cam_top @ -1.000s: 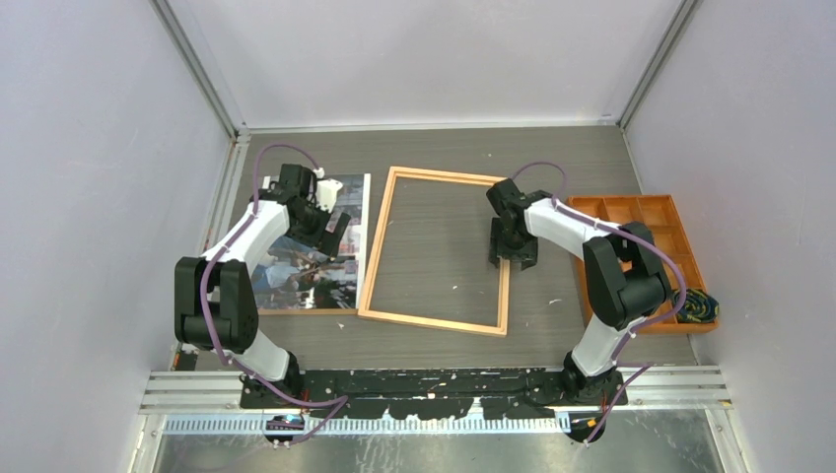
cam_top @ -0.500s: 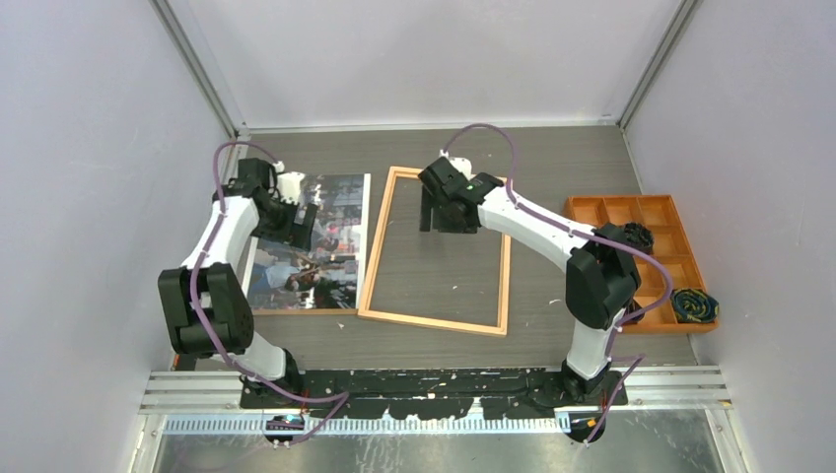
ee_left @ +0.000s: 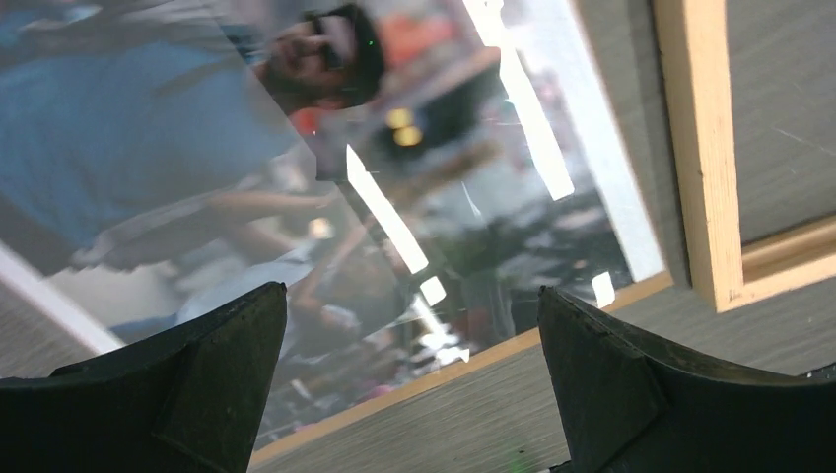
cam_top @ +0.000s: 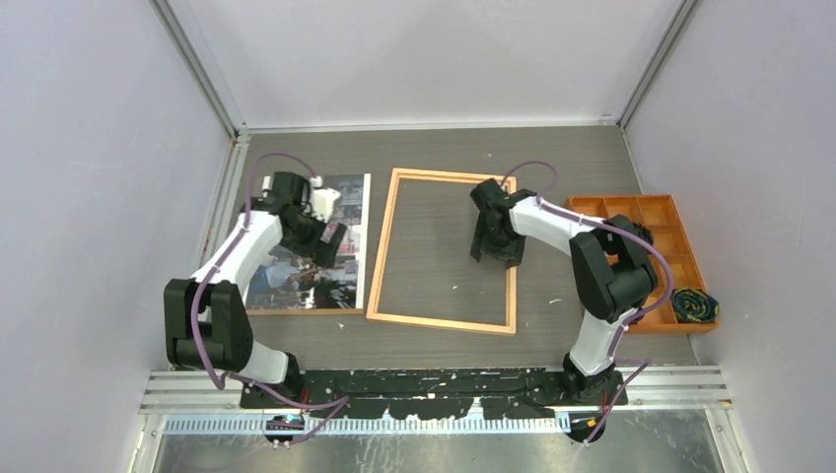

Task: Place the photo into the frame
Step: Adjust the photo frame at the center of the board.

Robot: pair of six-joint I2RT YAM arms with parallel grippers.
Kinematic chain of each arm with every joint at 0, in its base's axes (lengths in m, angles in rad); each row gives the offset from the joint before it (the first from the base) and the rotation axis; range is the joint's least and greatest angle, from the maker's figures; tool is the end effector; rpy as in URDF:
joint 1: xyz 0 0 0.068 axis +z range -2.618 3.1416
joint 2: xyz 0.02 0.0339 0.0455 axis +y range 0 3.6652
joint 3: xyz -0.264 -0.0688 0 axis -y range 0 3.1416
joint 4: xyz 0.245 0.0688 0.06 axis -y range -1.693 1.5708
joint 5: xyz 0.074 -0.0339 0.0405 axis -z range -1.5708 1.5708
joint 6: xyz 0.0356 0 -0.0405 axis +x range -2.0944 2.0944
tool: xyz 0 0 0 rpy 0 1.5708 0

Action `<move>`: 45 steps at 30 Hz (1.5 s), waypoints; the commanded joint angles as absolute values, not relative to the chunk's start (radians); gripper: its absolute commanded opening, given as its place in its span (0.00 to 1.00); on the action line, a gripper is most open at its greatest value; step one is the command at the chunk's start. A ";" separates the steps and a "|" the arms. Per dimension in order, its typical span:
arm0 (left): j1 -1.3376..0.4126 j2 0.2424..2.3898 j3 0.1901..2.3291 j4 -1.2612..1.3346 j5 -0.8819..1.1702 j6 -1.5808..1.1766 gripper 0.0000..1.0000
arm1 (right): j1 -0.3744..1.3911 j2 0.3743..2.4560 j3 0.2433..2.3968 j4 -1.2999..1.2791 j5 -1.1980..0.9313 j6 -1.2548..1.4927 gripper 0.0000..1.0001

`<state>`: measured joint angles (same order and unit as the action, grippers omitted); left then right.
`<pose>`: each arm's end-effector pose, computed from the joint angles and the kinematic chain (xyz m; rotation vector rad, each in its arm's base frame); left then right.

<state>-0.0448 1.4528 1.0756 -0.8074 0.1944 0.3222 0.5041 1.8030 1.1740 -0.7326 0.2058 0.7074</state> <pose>0.2792 -0.0194 0.2403 0.5487 2.6718 -0.1896 0.2984 0.1563 0.1683 0.3202 2.8346 -0.0716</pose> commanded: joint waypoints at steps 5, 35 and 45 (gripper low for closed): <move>-0.238 1.443 1.020 -0.718 0.083 0.321 1.00 | 0.375 1.776 1.270 -0.749 0.178 0.609 0.71; 0.489 1.627 1.276 -0.698 -0.068 0.324 1.00 | 0.769 2.148 1.832 -0.707 0.168 0.647 0.94; 0.502 1.737 1.311 -0.685 -0.134 0.293 1.00 | 0.847 2.251 2.115 -0.732 0.216 0.599 0.99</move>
